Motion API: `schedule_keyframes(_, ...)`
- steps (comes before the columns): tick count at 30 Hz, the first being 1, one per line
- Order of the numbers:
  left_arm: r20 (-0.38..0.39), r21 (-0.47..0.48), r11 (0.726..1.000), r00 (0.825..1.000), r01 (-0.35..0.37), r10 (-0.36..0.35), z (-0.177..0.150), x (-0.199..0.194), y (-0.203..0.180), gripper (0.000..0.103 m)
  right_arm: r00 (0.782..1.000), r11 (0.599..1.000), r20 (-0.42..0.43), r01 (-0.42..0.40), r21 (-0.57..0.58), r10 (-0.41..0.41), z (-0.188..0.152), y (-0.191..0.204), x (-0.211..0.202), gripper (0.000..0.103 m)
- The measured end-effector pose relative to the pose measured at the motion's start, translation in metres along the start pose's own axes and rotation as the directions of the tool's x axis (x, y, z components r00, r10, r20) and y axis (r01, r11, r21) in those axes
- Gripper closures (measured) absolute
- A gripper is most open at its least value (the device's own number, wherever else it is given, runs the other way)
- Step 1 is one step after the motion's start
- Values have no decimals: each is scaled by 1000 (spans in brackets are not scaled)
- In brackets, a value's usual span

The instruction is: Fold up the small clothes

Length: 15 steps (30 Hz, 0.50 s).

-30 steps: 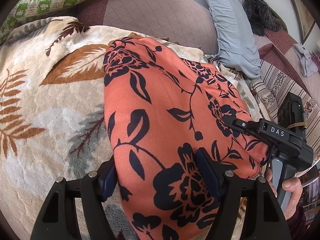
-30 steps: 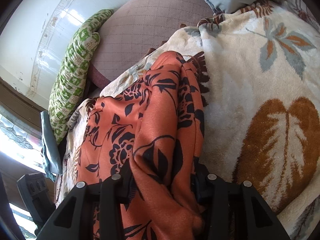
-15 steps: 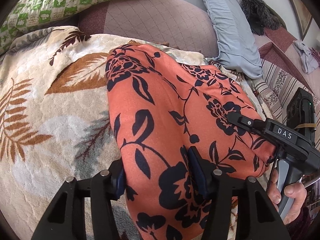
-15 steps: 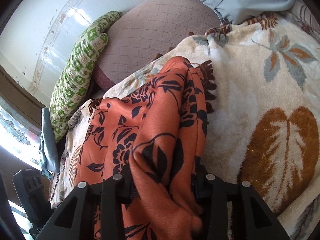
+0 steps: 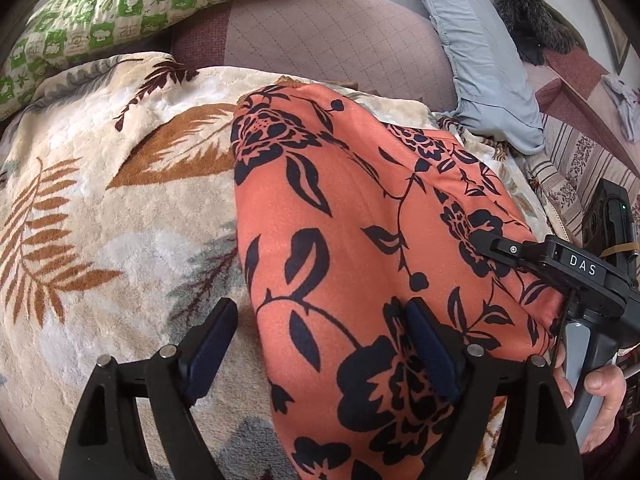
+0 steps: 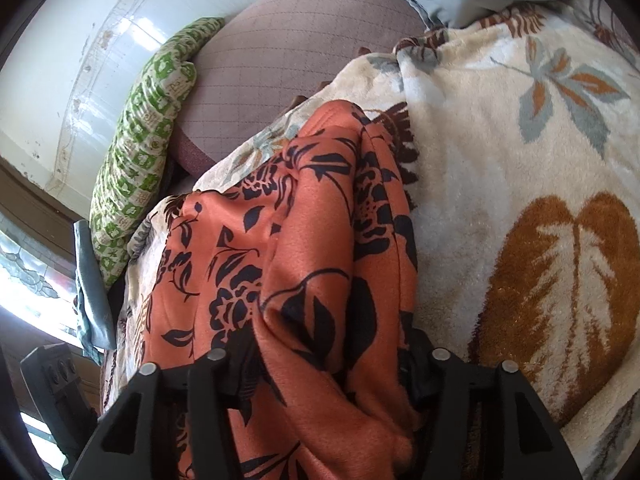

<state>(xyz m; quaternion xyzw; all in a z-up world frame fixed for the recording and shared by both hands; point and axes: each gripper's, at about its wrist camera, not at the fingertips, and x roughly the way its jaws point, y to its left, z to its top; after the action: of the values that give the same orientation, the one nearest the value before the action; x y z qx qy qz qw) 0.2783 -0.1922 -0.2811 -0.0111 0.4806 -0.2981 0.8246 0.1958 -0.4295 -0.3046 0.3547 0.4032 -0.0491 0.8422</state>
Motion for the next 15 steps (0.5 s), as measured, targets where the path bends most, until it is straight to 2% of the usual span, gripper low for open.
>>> schedule_keyframes(3, -3, -24, 999, 1000, 26, -26, -1, 2, 3, 17, 1000, 1000, -7, 0, -7, 0, -1, -1, 5, 36)
schedule_keyframes(5, 14, 0, 1000, 999, 30, -30, -3, -1, -1, 25, 1000, 1000, 1, -3, -21, 3, -2, 0, 5, 35)
schedule_keyframes(6, 18, 16, 999, 999, 42, -43, -3, -2, -4, 35, 1000, 999, 2, 2, -33, -2, -2, 2, 5, 35)
schedule_keyframes(9, 36, 49, 999, 999, 11, -13, -2, -5, -12, 40, 1000, 998, 27, 8, -70, -7, -5, 10, 2, 44)
schedule_keyframes(13, 50, 54, 999, 999, 7, -9, 0, -10, -13, 53, 997, 993, 69, 28, -113, -21, -5, 21, -7, 56)
schedule_keyframes(15, 58, 68, 998, 998, -1, -3, 0, -14, -15, 55, 996, 993, 89, 17, -117, -6, -4, 24, -13, 60)
